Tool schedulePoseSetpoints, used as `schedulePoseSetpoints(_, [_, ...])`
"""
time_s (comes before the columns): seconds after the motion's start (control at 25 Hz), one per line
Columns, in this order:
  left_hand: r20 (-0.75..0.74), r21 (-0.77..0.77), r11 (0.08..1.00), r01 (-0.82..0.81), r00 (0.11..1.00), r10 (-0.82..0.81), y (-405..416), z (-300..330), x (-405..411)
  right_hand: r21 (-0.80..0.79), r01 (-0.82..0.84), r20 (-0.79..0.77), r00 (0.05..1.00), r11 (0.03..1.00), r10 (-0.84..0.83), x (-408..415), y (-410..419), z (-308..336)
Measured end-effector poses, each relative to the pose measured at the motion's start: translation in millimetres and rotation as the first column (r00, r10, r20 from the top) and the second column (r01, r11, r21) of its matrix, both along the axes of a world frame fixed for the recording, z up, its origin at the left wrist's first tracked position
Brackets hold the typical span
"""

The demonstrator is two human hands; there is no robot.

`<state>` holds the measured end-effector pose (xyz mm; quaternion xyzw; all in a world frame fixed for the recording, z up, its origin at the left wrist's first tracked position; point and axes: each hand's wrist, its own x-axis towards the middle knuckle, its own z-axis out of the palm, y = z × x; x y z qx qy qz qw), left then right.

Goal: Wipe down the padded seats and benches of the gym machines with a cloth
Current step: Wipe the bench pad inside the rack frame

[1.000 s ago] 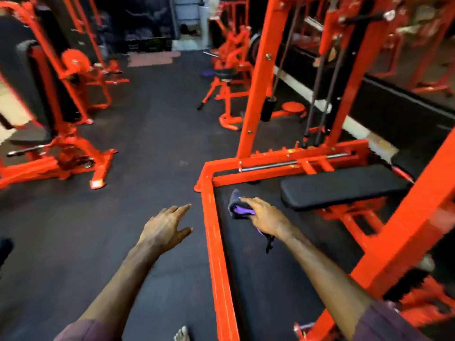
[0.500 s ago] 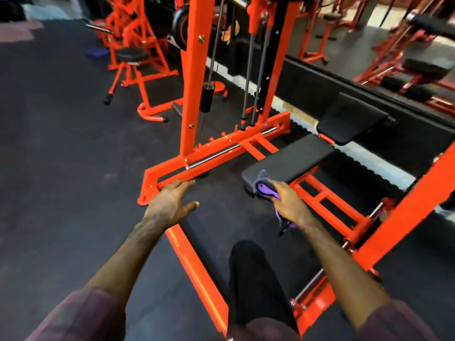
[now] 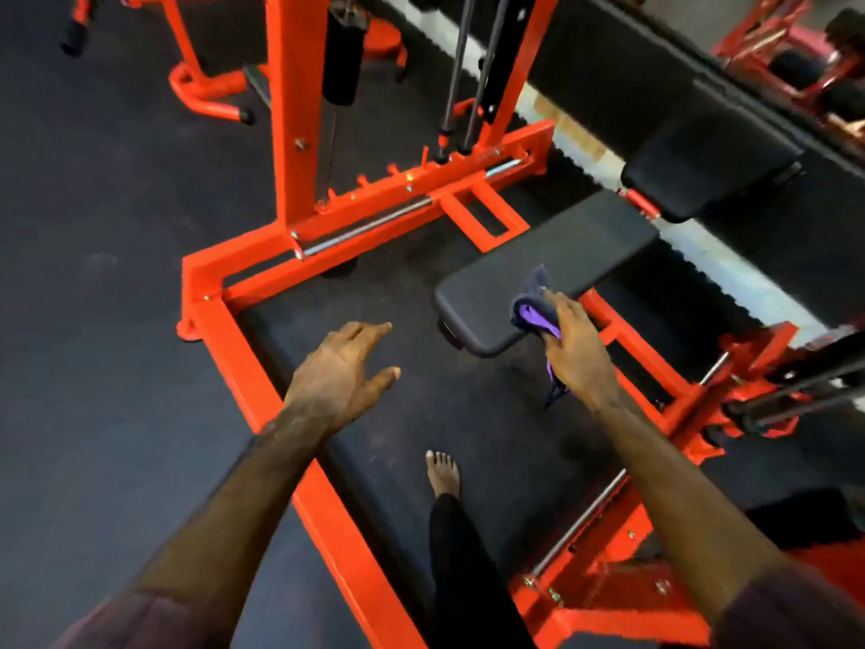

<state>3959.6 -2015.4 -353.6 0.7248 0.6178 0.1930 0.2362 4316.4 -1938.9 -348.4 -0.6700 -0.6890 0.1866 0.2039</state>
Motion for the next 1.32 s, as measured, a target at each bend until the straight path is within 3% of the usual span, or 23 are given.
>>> schedulePoseSetpoints(0.2, [0.101, -0.120, 0.992, -0.035, 0.994, 0.047, 116, -131, 76, -0.006, -0.017, 0.069, 0.997, 1.000, 0.018, 36, 116, -138])
schedulePoseSetpoints(0.28, [0.104, -0.152, 0.987, -0.048, 0.993, 0.064, 152, -169, 100, -0.020, -0.093, 0.177, 0.980, 0.996, 0.095, 40, 135, -181])
schedulePoseSetpoints(0.4, [0.081, -0.244, 0.968, -0.054, 0.994, 0.076, 217, -222, 135, -0.191, -0.211, 0.437, 0.856, 0.958, 0.276, 44, 152, -248])
schedulePoseSetpoints(0.48, [0.012, -0.342, 0.940, -0.017, 1.000, 0.023, 252, -243, 152, -0.226, -0.262, 0.512, 0.787, 0.938, 0.343, 47, 155, -269])
schedulePoseSetpoints(0.68, [0.012, -0.386, 0.918, -0.097, 0.994, 0.110, 287, -267, 174, -0.167, -0.220, 0.478, 0.835, 0.961, 0.274, 0, 230, -272])
schedulePoseSetpoints(0.76, [-0.016, -0.389, 0.910, -0.142, 0.989, 0.148, 285, -269, 173, -0.190, -0.259, 0.442, 0.839, 0.947, 0.318, -22, 248, -269])
schedulePoseSetpoints(0.88, [-0.012, -0.357, 0.926, -0.120, 0.992, 0.123, 281, -265, 172, -0.248, -0.409, 0.456, 0.750, 0.878, 0.478, 7, 204, -263])
schedulePoseSetpoints(1.0, [-0.124, -0.361, 0.924, -0.123, 0.989, 0.083, 280, -253, 177, -0.273, -0.383, 0.473, 0.745, 0.883, 0.470, 47, 160, -259])
schedulePoseSetpoints(1.16, [-0.133, -0.406, 0.901, -0.149, 0.986, 0.104, 286, -254, 176, -0.264, -0.307, 0.447, 0.801, 0.914, 0.398, -1, 238, -265])
schedulePoseSetpoints(1.32, [-0.138, -0.409, 0.894, -0.183, 0.981, 0.138, 282, -257, 174, -0.216, -0.433, 0.454, 0.749, 0.875, 0.482, -10, 250, -266])
